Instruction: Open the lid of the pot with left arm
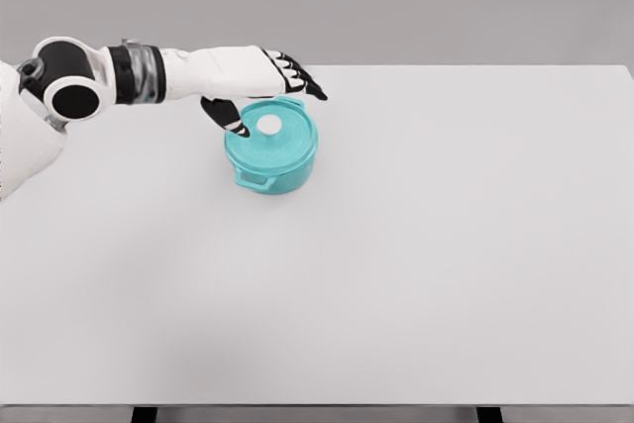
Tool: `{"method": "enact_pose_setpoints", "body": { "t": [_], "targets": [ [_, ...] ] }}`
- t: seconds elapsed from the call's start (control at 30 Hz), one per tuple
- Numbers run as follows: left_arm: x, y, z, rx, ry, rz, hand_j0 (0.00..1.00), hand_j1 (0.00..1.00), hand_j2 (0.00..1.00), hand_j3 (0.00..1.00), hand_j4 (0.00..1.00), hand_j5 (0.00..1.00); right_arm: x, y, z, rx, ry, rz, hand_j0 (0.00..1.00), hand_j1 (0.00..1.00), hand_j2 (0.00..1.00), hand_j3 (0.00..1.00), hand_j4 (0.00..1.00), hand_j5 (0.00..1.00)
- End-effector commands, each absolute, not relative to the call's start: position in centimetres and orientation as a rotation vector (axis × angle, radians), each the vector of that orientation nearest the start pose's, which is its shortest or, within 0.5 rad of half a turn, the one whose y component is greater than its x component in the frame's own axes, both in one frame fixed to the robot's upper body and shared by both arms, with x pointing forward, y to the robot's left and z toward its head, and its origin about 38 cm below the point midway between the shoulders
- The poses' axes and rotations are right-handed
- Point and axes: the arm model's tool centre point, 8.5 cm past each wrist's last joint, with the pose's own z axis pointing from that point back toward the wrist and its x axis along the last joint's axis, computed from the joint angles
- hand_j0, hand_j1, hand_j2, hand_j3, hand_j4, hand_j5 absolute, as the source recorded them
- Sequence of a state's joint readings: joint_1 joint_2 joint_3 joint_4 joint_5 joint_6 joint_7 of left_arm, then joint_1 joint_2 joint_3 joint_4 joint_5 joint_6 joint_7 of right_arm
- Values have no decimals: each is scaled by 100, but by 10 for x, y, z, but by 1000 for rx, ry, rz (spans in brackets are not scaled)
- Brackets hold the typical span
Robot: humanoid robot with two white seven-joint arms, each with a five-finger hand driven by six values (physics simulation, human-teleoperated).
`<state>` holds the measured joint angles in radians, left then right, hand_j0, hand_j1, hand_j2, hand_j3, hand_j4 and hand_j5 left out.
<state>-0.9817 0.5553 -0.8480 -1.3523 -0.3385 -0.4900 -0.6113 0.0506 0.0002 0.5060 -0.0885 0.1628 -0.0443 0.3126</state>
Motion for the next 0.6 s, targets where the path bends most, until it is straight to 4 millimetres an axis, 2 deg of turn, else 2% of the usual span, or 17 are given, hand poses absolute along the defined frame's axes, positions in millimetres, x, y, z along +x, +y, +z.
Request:
{"method": "enact_pose_setpoints", "body": {
  "t": [0.0, 0.17, 0.3, 0.57],
  "targets": [
    [489, 171, 256, -429, 1979, 2990, 91, 91, 91, 91, 91, 91, -17, -233, -262, 264, 51, 672, 100, 100, 100, 100, 100, 100],
    [490, 165, 247, -403, 1953, 3017, 89, 89, 89, 89, 89, 89, -17, -233, -262, 264, 51, 672, 100, 100, 100, 100, 100, 100],
    [498, 167, 234, -420, 1920, 3074, 89, 89, 89, 89, 89, 89, -17, -233, -262, 264, 51, 672, 100, 100, 100, 100, 100, 100],
    [502, 170, 229, -445, 1898, 3101, 89, 89, 89, 89, 89, 89, -18, -233, -261, 264, 52, 672, 100, 100, 100, 100, 100, 100]
  ]
}}
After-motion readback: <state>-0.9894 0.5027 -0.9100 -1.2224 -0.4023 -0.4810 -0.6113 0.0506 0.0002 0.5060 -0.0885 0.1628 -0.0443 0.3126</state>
